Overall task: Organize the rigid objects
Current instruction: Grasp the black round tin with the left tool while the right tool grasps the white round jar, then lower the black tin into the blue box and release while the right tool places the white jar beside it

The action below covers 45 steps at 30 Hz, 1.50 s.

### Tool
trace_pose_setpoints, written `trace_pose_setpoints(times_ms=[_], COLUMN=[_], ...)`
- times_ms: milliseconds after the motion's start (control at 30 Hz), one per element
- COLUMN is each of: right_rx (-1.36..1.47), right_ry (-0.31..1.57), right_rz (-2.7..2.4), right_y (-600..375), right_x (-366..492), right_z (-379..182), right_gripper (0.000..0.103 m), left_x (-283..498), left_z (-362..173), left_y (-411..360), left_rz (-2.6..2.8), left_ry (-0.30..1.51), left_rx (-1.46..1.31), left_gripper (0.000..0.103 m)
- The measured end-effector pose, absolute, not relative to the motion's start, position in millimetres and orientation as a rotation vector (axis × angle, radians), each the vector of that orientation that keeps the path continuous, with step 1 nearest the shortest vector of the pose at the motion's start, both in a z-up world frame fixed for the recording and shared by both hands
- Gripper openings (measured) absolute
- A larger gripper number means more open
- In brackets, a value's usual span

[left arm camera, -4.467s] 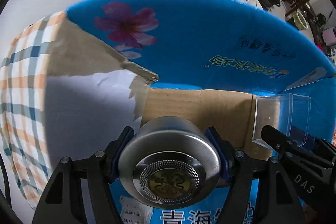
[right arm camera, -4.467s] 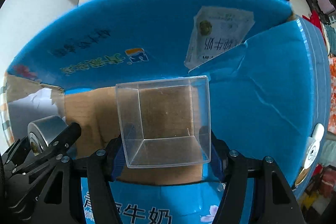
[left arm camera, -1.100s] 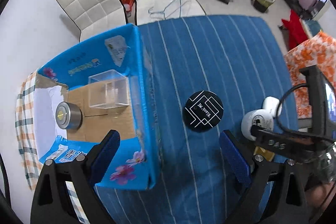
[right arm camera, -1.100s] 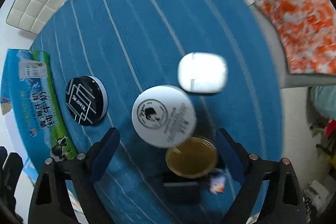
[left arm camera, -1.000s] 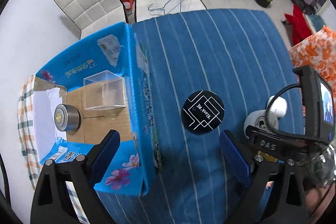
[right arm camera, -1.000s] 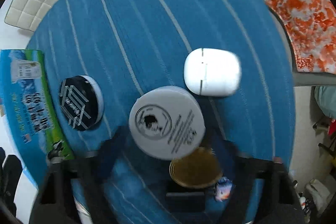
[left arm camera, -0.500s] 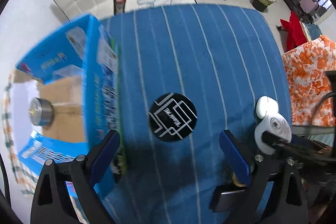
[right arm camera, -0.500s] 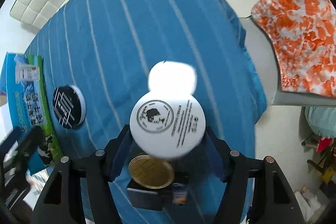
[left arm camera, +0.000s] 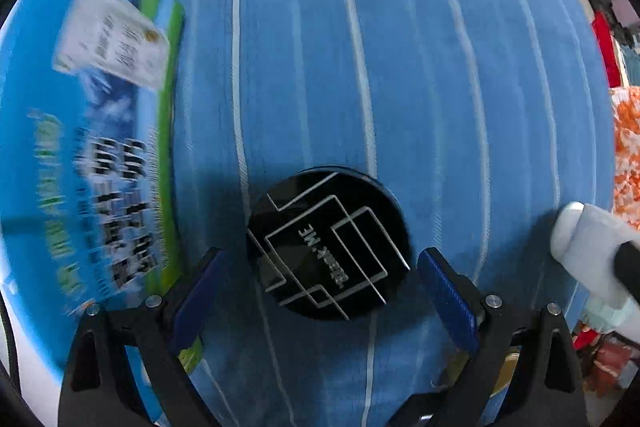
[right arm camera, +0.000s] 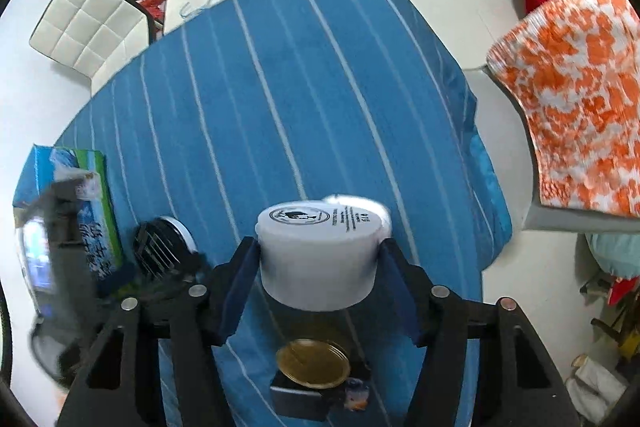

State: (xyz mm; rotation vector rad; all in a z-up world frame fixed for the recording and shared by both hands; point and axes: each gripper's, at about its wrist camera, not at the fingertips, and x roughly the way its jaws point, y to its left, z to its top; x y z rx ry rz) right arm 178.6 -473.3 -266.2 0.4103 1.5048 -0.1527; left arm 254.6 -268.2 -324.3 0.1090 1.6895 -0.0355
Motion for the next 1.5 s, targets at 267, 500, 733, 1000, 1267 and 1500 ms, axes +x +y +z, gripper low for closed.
trace_pose_setpoints(times_ms=[267,500,733,1000,1267,1500], right_rx=[0.342,0.405,0.501,0.451,0.372,0.361], right_ry=[1.542,1.62,1.654,1.625,1.551,1.511], right_rz=[-0.075,-0.039,-0.043,-0.097,-0.075,-0.024], right_y=[-436.9,-438.4,-438.7,-432.3,-424.4,-430.3], right_x=[212.3,219.3,217.4,211.4,201.6,186.6], right_z=[-282.4,-306.8,-338.6,-328.9,-298.9,-272.6], right_gripper=[0.057,0.07,0.07,0.07,0.07,0.07], left_x=[256.1,243.7,233.5,236.3,218.6,195.9], left_z=[-330.3,-320.3,-322.3,-315.3,-282.6,-249.1], left_y=[-273.4,-267.7,-261.5,-261.0,-254.4,-249.7], left_rz=[-0.071,-0.074,-0.075,-0.068,-0.097,-0.141], left_ry=[1.645,1.618,1.612,1.599,1.551,1.499], left_rx=[0.081,0.077,0.079,0.094,0.087,0.11], left_gripper=[0.082,0.074,0.074,0.073,0.073,0.073])
